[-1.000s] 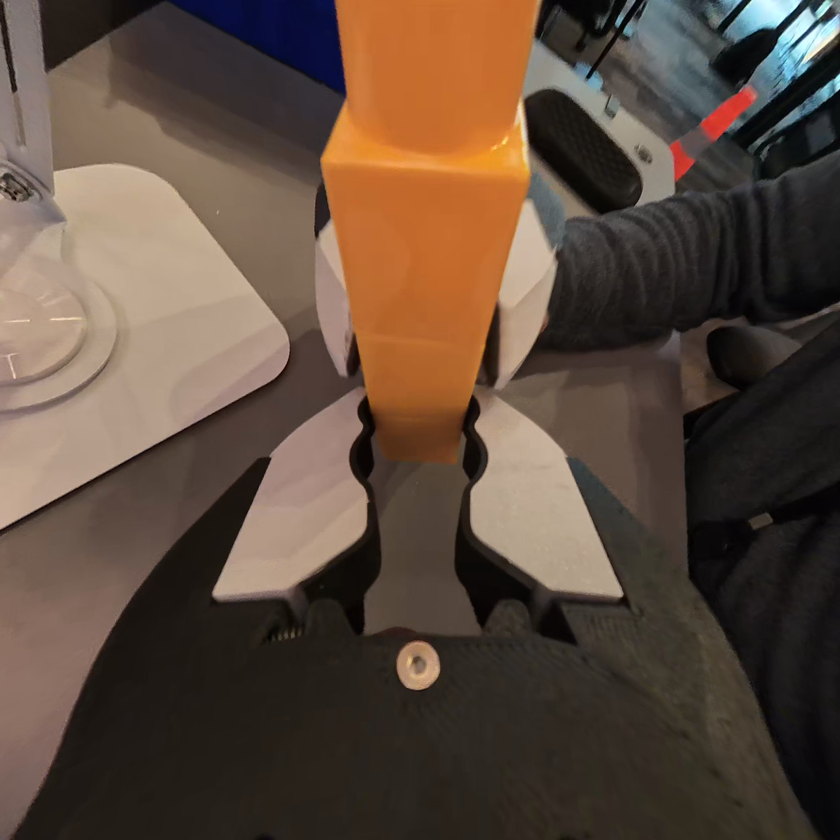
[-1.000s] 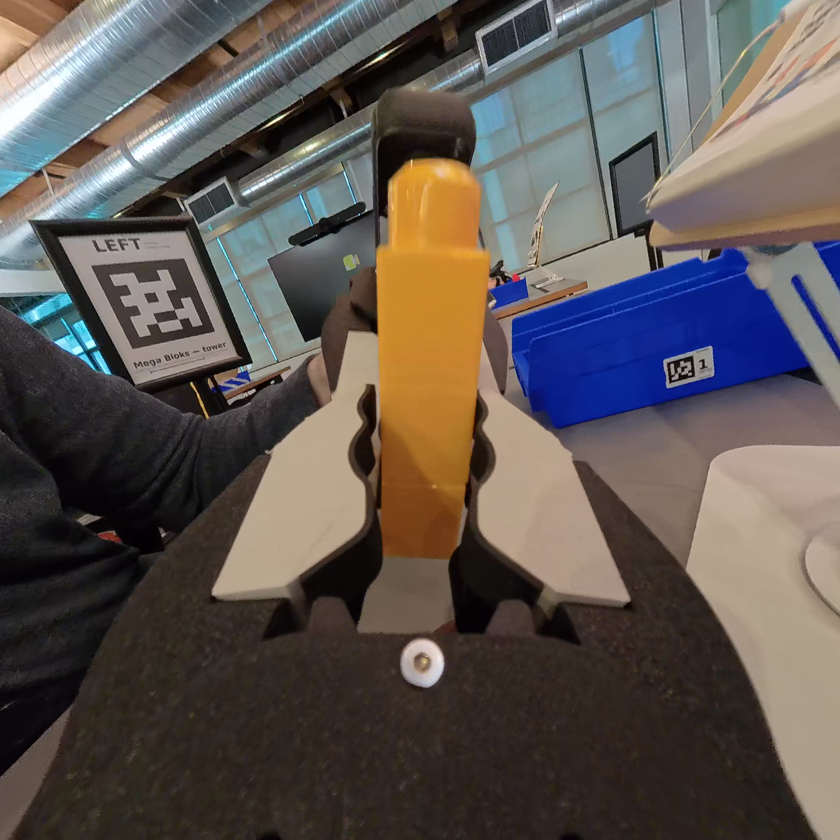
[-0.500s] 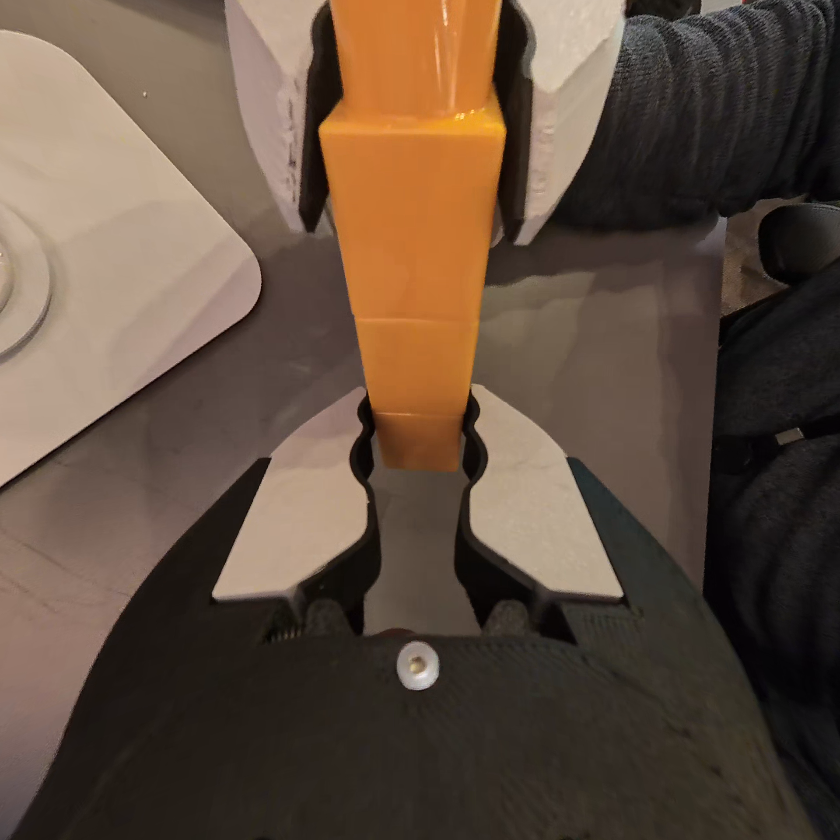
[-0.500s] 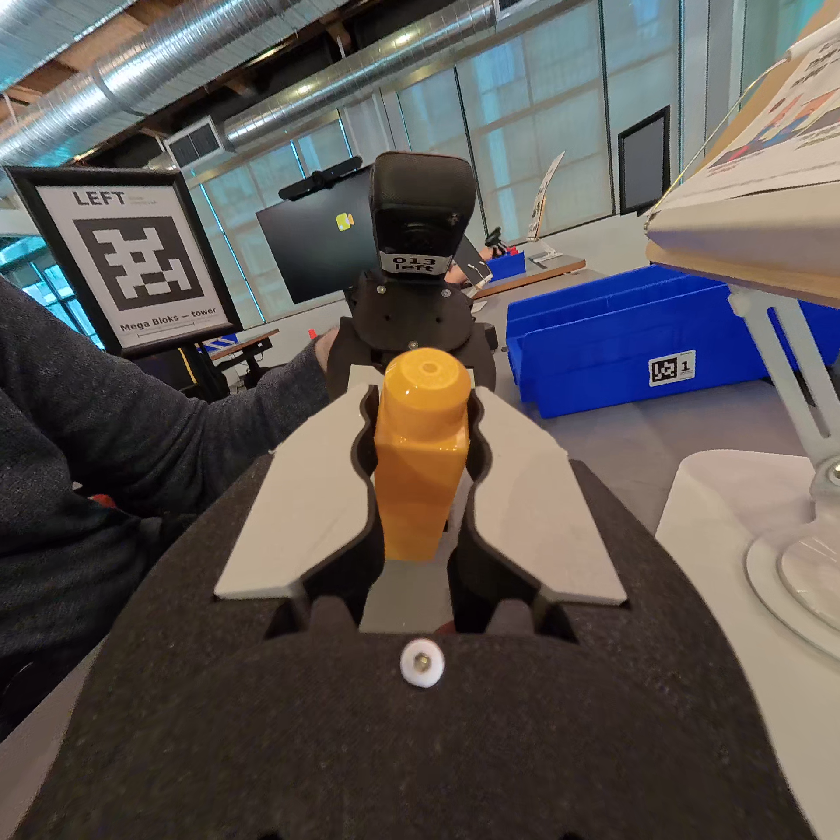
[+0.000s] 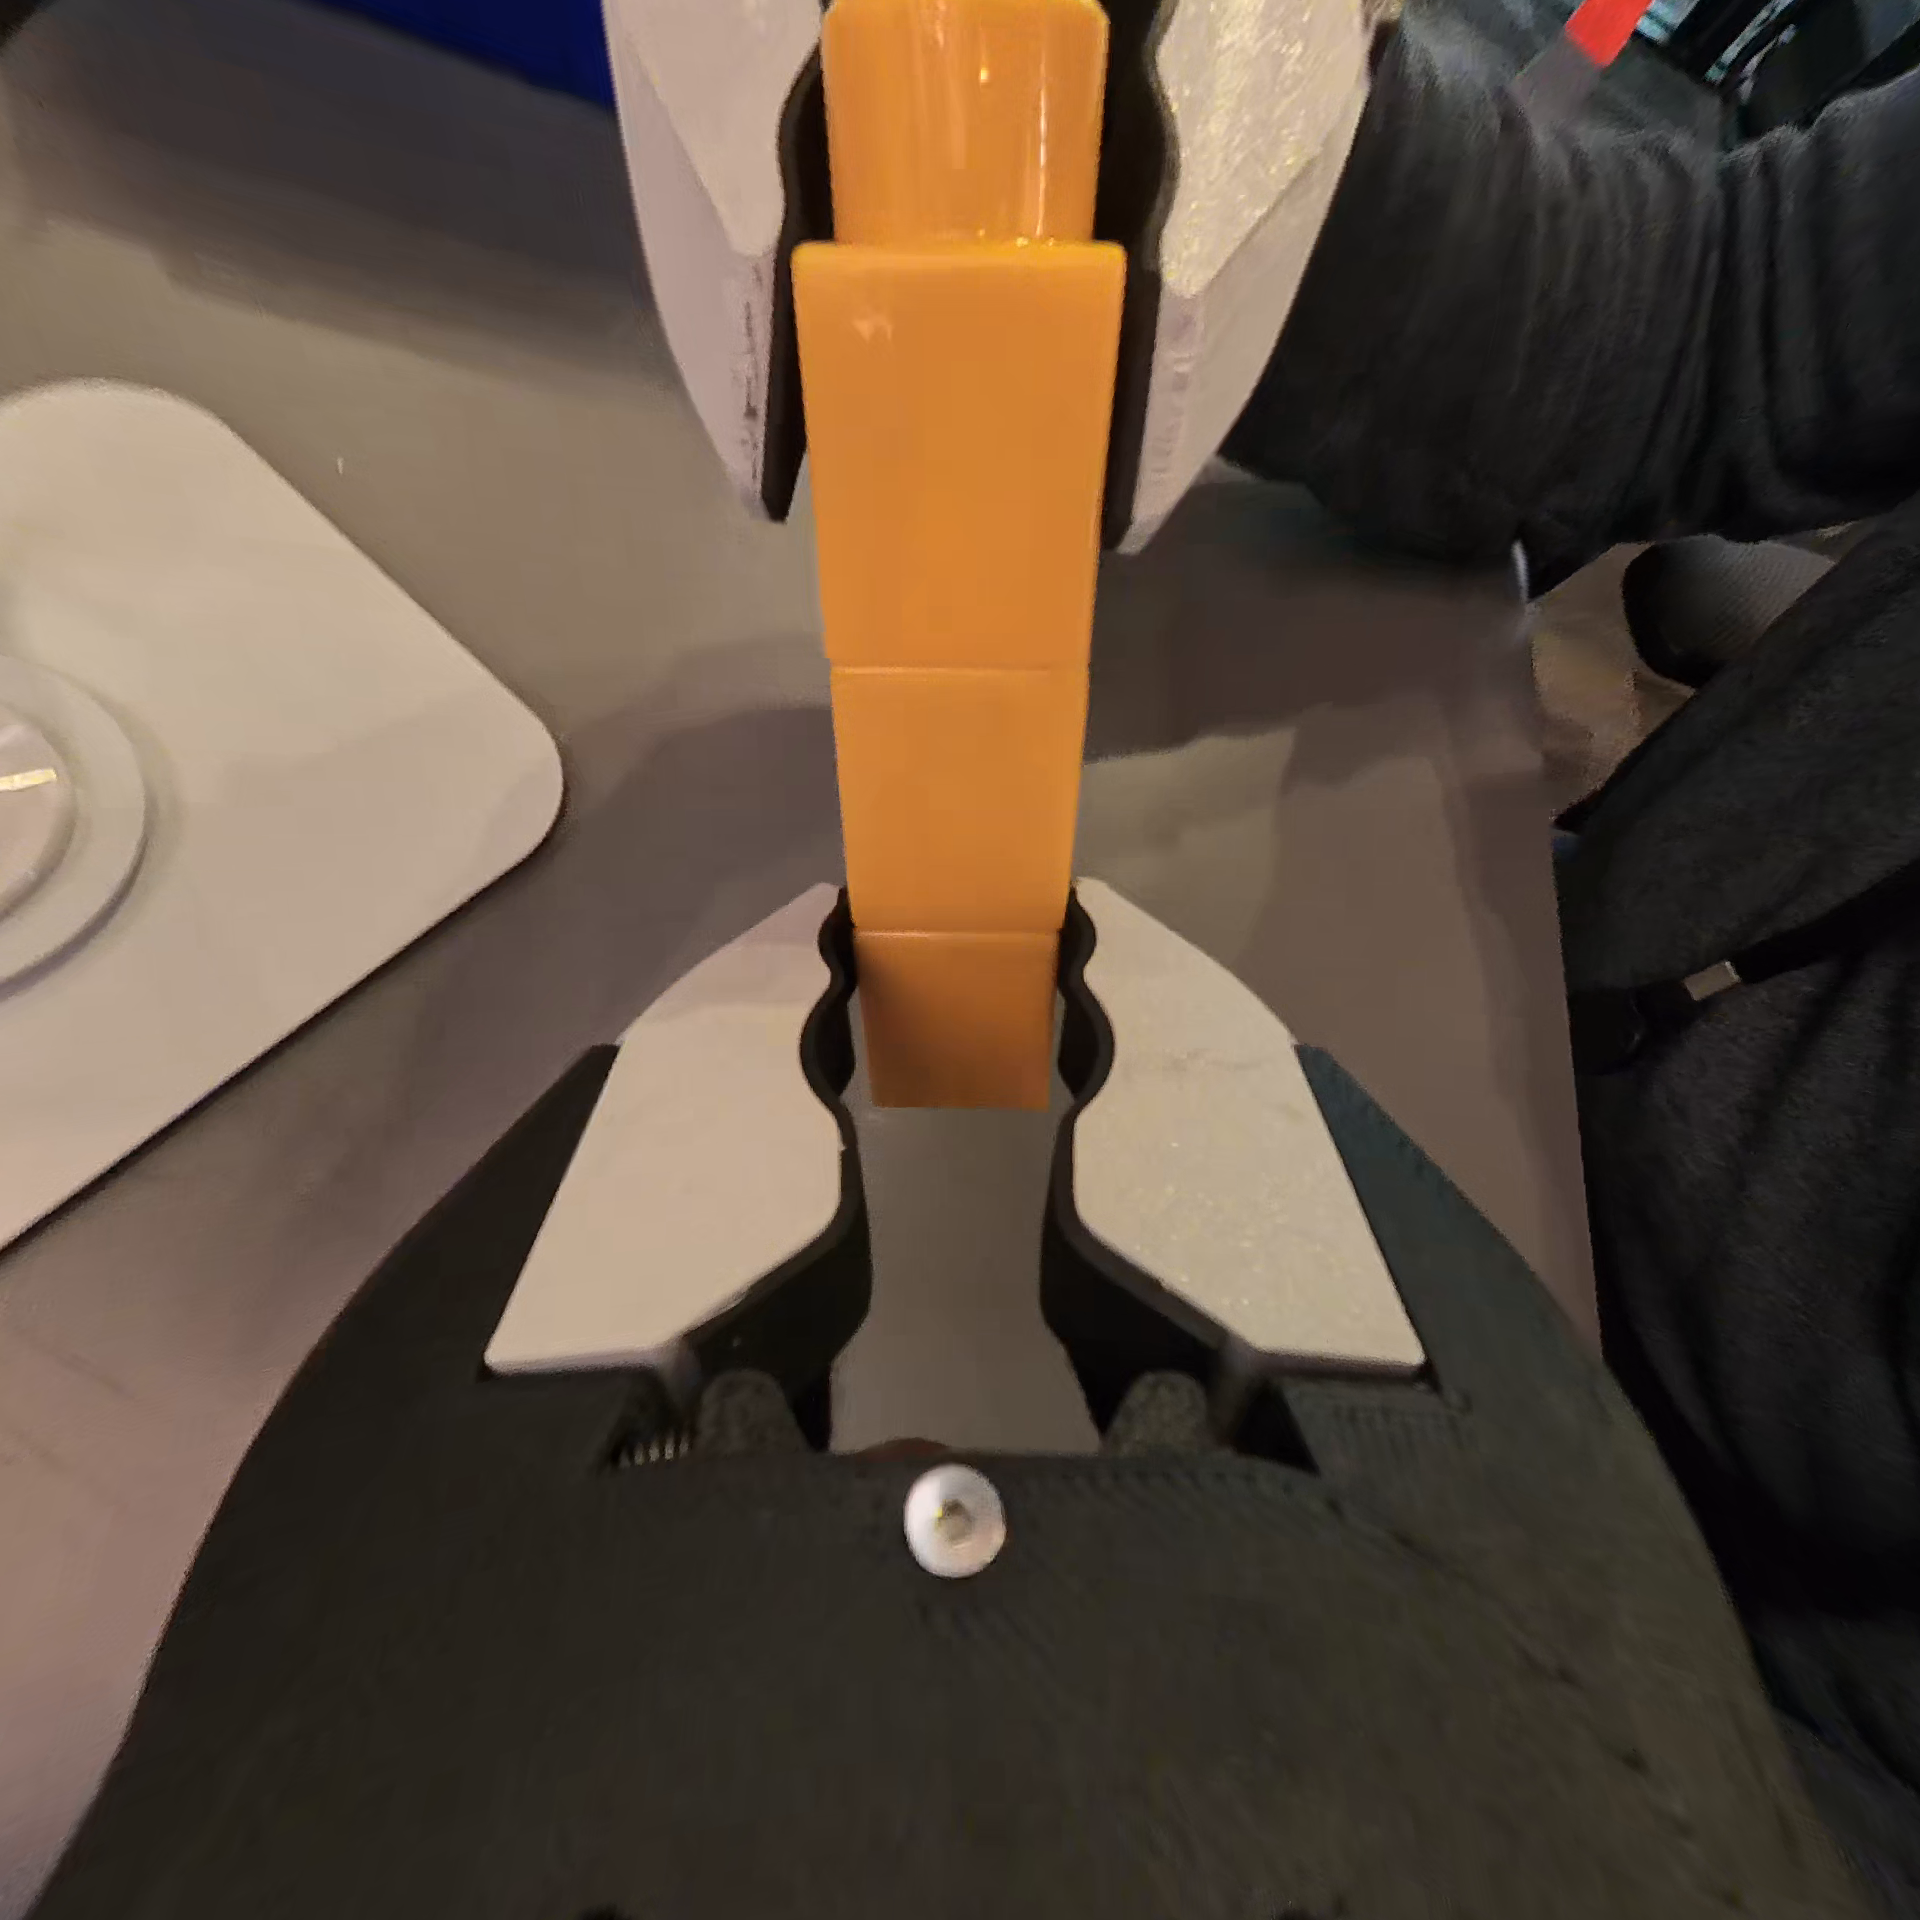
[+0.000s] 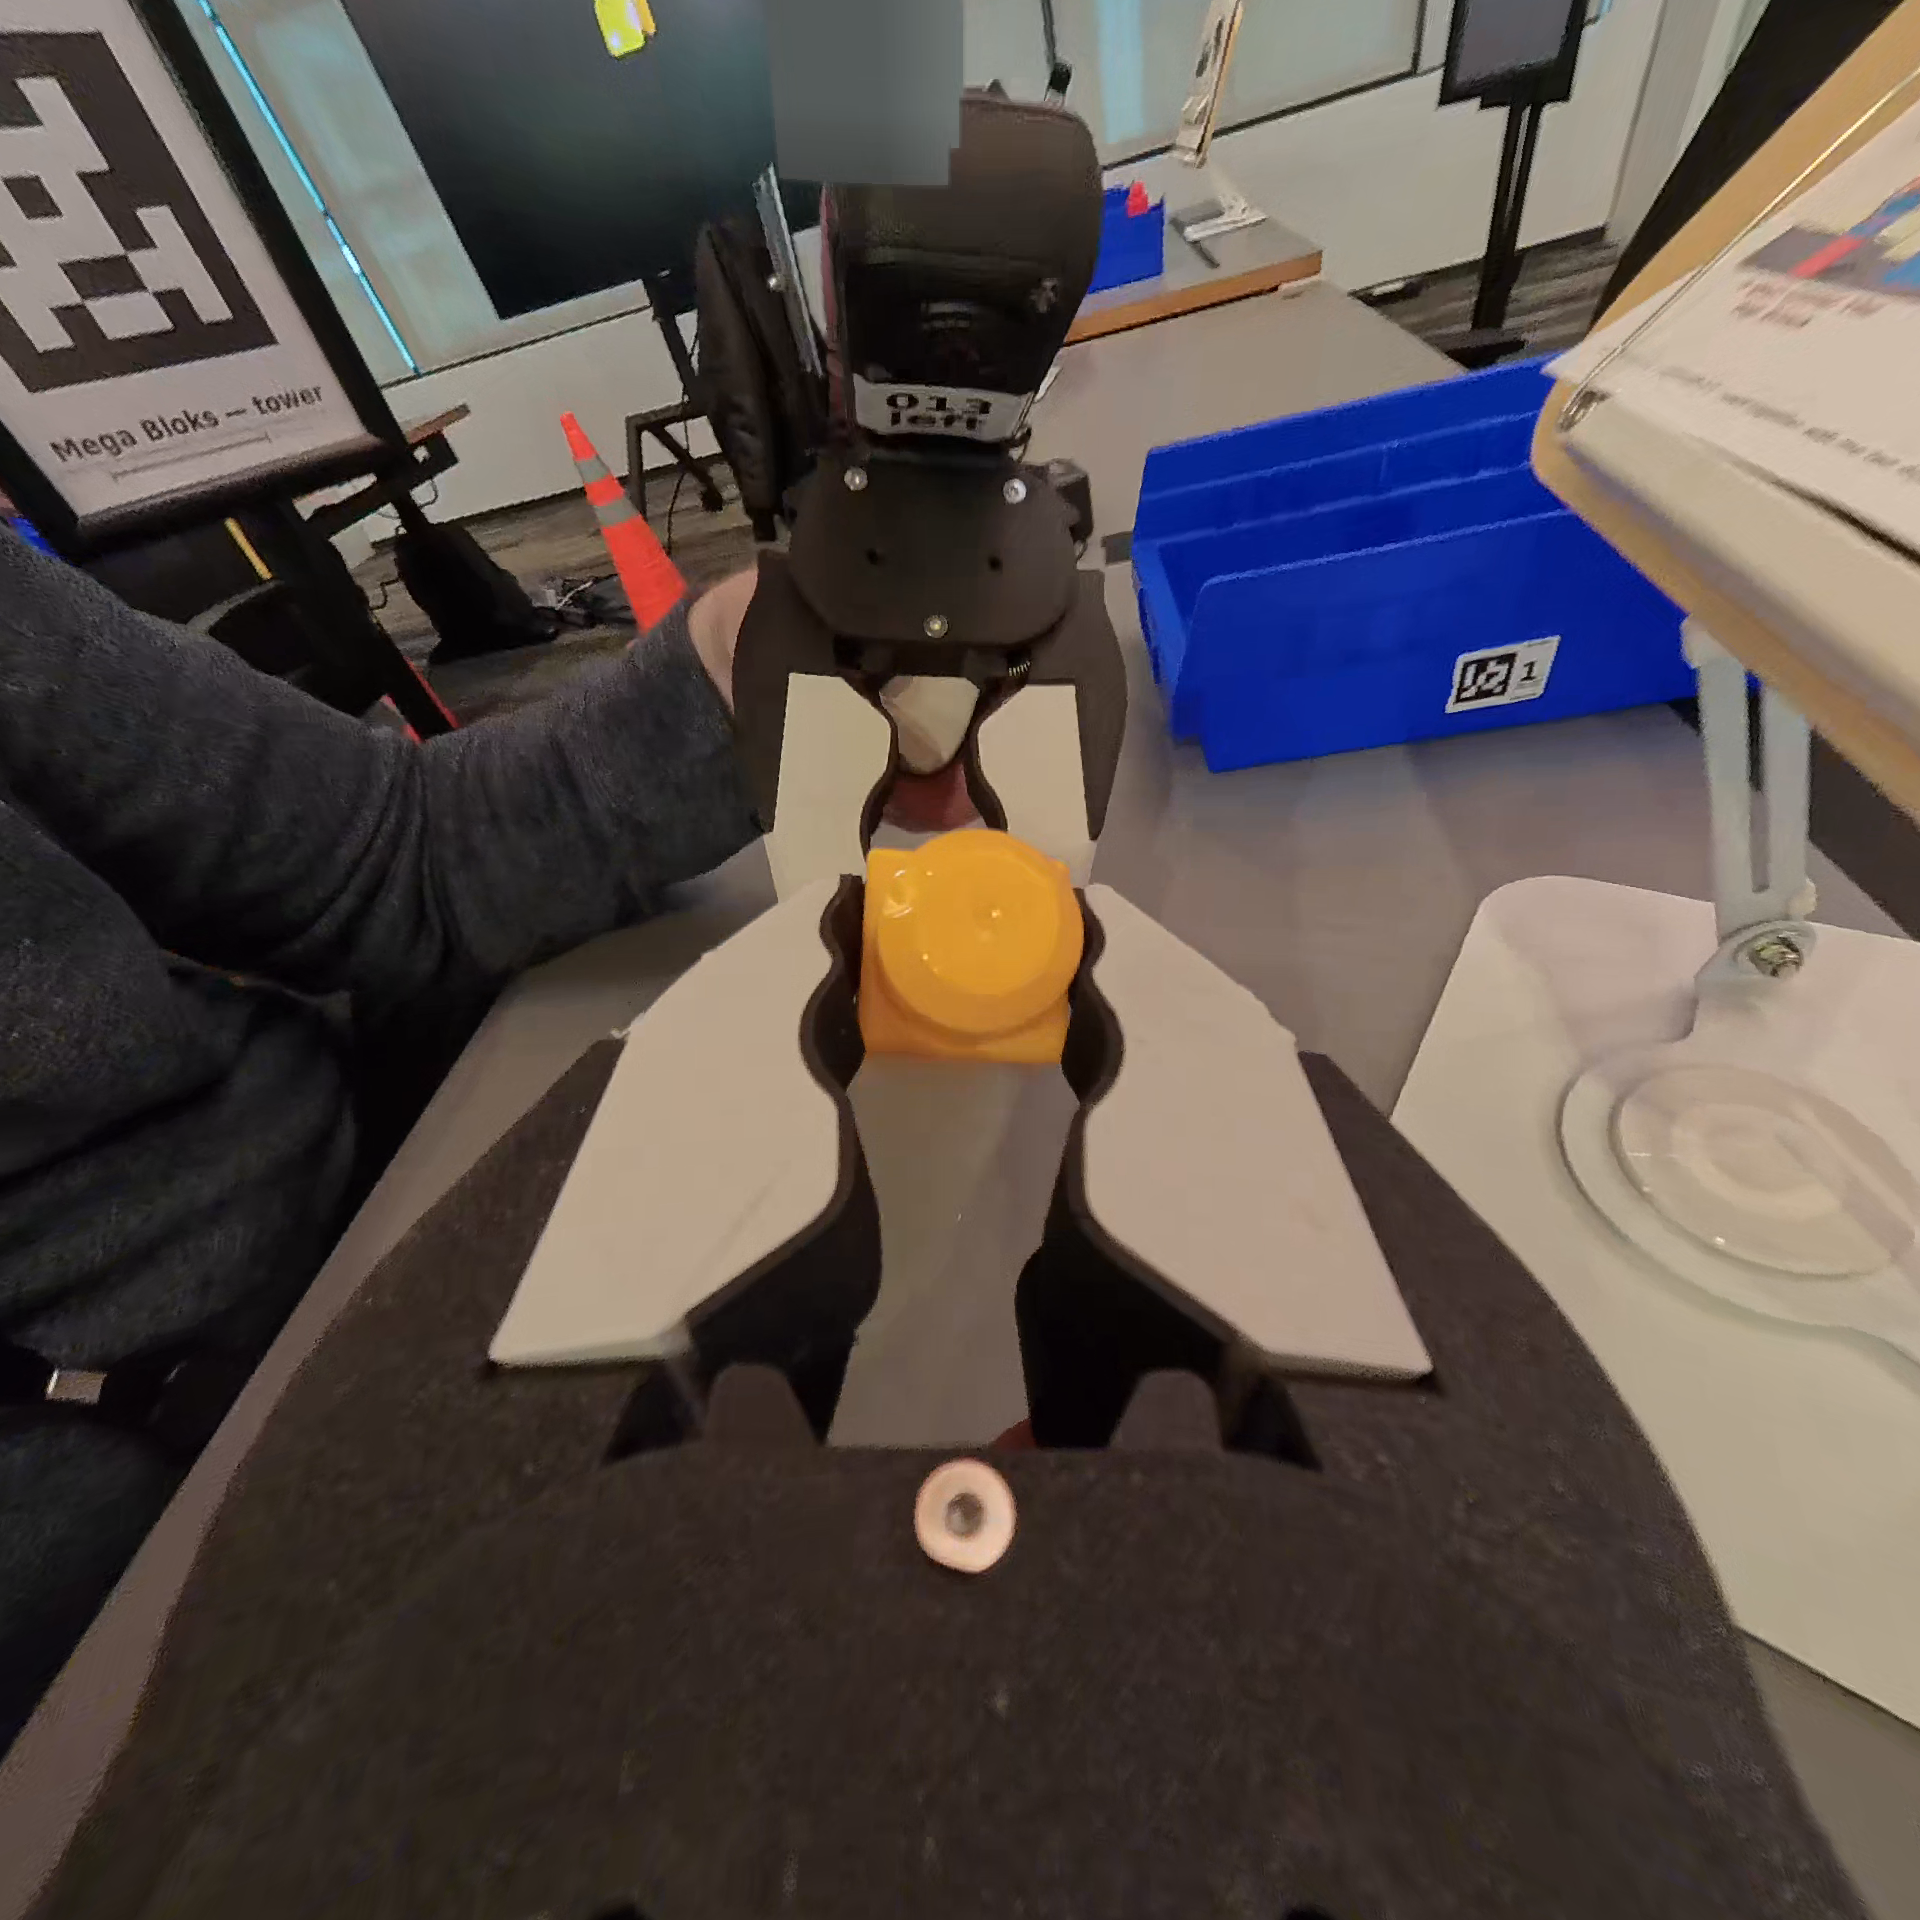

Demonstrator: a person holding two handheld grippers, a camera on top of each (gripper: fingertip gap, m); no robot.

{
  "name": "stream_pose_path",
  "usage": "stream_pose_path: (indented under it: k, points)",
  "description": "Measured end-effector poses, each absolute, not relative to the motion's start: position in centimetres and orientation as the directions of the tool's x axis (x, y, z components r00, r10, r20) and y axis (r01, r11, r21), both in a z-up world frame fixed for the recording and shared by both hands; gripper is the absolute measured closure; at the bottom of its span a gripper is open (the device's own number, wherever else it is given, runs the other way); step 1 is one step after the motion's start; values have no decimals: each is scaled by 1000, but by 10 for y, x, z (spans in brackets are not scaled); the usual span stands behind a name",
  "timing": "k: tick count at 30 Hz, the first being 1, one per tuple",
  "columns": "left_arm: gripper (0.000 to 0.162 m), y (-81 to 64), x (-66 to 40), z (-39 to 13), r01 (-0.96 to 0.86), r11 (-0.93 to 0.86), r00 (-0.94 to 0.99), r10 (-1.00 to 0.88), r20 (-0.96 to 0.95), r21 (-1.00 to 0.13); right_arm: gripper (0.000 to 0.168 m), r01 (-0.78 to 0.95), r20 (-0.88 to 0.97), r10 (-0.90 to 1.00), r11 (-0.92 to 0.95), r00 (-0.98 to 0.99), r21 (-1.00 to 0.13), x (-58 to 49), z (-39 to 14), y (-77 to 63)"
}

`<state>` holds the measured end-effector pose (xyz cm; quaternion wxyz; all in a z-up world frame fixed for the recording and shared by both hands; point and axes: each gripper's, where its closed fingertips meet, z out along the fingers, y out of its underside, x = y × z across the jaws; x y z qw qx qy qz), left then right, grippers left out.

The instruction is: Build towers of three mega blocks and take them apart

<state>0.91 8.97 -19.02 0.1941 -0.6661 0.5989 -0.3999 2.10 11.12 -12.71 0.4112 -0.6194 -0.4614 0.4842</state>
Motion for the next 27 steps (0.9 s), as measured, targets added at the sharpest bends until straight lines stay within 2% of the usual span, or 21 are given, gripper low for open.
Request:
stream_pose_path:
  k: [7, 10, 12, 16, 20, 27]
  points:
    - [117, 88, 30, -140, -375, -243, -120, -944, 307, -894, 132, 141, -163, 948, -207, 273, -968, 68, -88, 100]
    - [140, 101, 32, -135, -278, -275, -77, -949, 307, -920, 132, 138, -102, 911, -169, 400, -976, 119, -59, 91]
    - [160, 103, 32, -144, -290, -245, -70, -959, 276, -925, 132, 138, -55, 857, -146, 512, -980, 165, -39, 86]
    - [162, 116, 42, -155, -268, -230, 24, -972, 232, -936, 132, 173, 31, 661, -150, 750, -973, 269, -15, 81]
    - [162, 131, 48, -165, -245, -238, 125, -969, 212, -940, 132, 237, 125, 424, -224, 897, -945, 356, -27, 87]
    - [162, 140, 58, -187, -259, -271, 178, -957, 230, -927, 132, 228, 153, 239, -327, 959, -917, 423, -71, 108]
